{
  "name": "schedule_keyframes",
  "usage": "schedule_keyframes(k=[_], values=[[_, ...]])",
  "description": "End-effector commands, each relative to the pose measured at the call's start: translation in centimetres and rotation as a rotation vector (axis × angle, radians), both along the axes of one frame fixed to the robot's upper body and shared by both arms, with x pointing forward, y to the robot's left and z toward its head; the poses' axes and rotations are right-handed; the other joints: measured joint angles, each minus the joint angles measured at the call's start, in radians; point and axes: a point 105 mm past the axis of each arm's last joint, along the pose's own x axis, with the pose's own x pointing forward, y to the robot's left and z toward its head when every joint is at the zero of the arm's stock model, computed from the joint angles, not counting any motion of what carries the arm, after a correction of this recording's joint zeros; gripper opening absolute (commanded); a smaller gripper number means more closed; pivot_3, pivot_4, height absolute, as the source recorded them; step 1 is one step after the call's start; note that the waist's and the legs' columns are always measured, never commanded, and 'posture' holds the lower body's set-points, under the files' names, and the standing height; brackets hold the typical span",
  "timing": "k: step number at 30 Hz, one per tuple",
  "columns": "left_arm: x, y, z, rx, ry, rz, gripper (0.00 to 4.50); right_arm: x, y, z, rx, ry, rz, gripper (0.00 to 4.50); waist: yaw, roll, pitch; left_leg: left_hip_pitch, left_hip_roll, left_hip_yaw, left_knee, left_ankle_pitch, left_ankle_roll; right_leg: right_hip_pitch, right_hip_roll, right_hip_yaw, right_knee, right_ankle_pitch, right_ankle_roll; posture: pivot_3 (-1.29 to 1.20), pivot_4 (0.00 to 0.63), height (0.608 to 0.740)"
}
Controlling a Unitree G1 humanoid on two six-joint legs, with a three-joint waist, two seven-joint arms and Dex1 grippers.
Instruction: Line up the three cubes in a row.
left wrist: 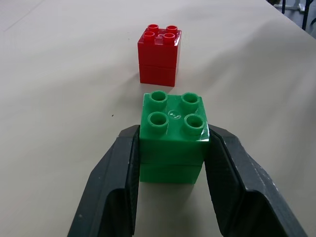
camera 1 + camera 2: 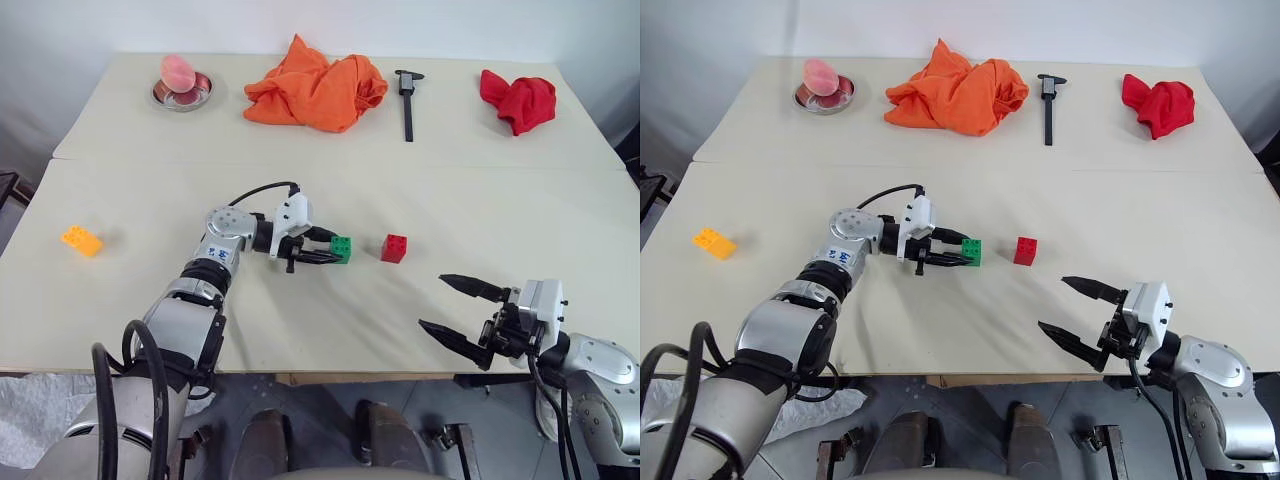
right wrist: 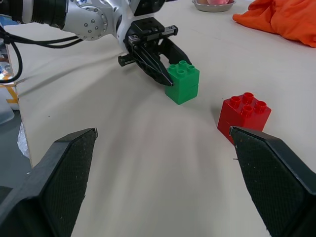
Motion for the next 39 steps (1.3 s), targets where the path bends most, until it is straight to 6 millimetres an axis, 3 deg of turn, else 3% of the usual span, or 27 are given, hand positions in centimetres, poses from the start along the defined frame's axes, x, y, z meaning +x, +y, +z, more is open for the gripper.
schedule_keyframes(k=[1,5,10,12,15,18,21,23,26,29,34,36,39], values=[[0.5,0.7,1.5,-0.040,-0.009,0.022,2.81,-0.2,0.3,1.0,0.012,-0.040,0.016,4.50,-0.002,0.000,0.000,0.000,0.000,0.000,0.000,0.000,0.000,0.000,0.000,0.000,0.000,0.000,0.000,0.00,0.150,0.740],[0.5,3.1,3.6,-0.110,-0.088,0.024,4.08,0.3,1.4,1.3,0.034,-0.051,0.066,4.50,-0.008,0.000,0.000,0.000,0.000,0.000,0.000,0.000,0.000,-0.001,0.000,0.000,0.000,0.000,0.000,0.00,0.150,0.740],[-0.7,7.6,5.3,-0.181,-0.203,0.083,4.08,0.9,3.4,2.0,0.070,-0.065,0.155,4.50,-0.026,0.000,0.000,0.000,0.001,0.000,-0.001,0.000,0.000,-0.001,0.000,0.000,0.002,0.000,0.000,0.00,0.150,0.740],[-1.6,10.2,6.0,-0.236,-0.260,0.199,4.44,1.2,4.4,2.4,0.084,-0.068,0.199,4.50,-0.031,0.000,0.000,0.000,0.001,0.000,-0.001,0.000,0.000,-0.001,0.000,0.000,0.002,0.000,0.000,0.00,0.150,0.740],[-4.2,14.8,6.2,-0.314,-0.314,0.449,4.48,1.5,6.2,3.1,0.080,-0.090,0.283,4.50,-0.043,0.000,0.000,0.000,0.001,0.000,-0.001,0.000,0.000,-0.002,-0.001,0.000,0.003,0.000,0.000,0.00,0.150,0.740],[-6.0,16.9,5.9,-0.322,-0.336,0.605,4.48,1.2,7.1,3.1,0.036,-0.096,0.358,4.50,-0.039,0.000,0.000,0.000,0.002,-0.002,-0.001,0.000,0.000,-0.002,-0.001,-0.001,0.003,0.000,-0.001,0.00,0.150,0.740],[-9.9,22.3,3.7,-0.385,-0.343,0.973,4.48,1.5,9.0,5.1,0.057,-0.158,0.441,4.50,-0.032,0.000,0.000,0.000,0.001,-0.003,0.001,0.000,0.000,-0.001,-0.002,-0.002,0.004,0.000,-0.002,0.00,0.150,0.740],[-12.9,25.8,2.7,-0.474,-0.336,1.211,4.48,1.1,9.9,5.3,0.025,-0.170,0.504,4.50,-0.036,0.000,0.000,0.001,0.002,-0.001,0.001,-0.001,0.001,-0.001,-0.003,0.000,0.004,0.000,-0.002,0.00,0.150,0.740],[-16.5,29.0,1.0,-0.551,-0.306,1.447,4.48,0.8,10.6,5.3,-0.003,-0.173,0.552,4.50,-0.026,-0.002,-0.001,0.001,0.003,-0.003,0.000,-0.001,0.001,-0.001,-0.002,-0.002,0.005,0.000,-0.004,0.00,0.150,0.740],[-19.8,31.4,-1.0,-0.583,-0.265,1.625,4.48,0.7,10.8,5.5,0.008,-0.171,0.564,4.50,-0.012,-0.004,-0.002,0.002,0.002,-0.004,0.001,-0.001,0.001,0.000,-0.003,-0.003,0.006,-0.001,-0.005,0.00,0.150,0.740],[-23.1,34.4,-2.8,-0.611,-0.245,1.814,4.48,1.0,10.5,5.6,0.007,-0.169,0.558,4.50,-0.011,-0.007,-0.004,0.002,0.002,-0.004,0.001,-0.001,0.001,0.000,-0.003,-0.004,0.005,0.000,-0.007,0.00,0.150,0.740],[-22.9,34.3,-2.9,-0.608,-0.237,1.810,4.48,1.2,10.4,5.6,0.007,-0.167,0.556,4.50,-0.014,-0.007,-0.004,0.003,0.002,-0.004,0.000,-0.001,0.001,0.000,-0.002,-0.004,0.006,0.000,-0.008,0.00,0.150,0.740],[-20.7,33.0,-2.6,-0.599,-0.224,1.763,4.48,1.3,10.2,5.4,0.013,-0.159,0.551,4.50,-0.012,-0.007,-0.004,0.003,0.002,-0.004,0.000,-0.001,0.000,0.000,-0.002,-0.004,0.006,0.000,-0.008,0.00,0.150,0.740]])
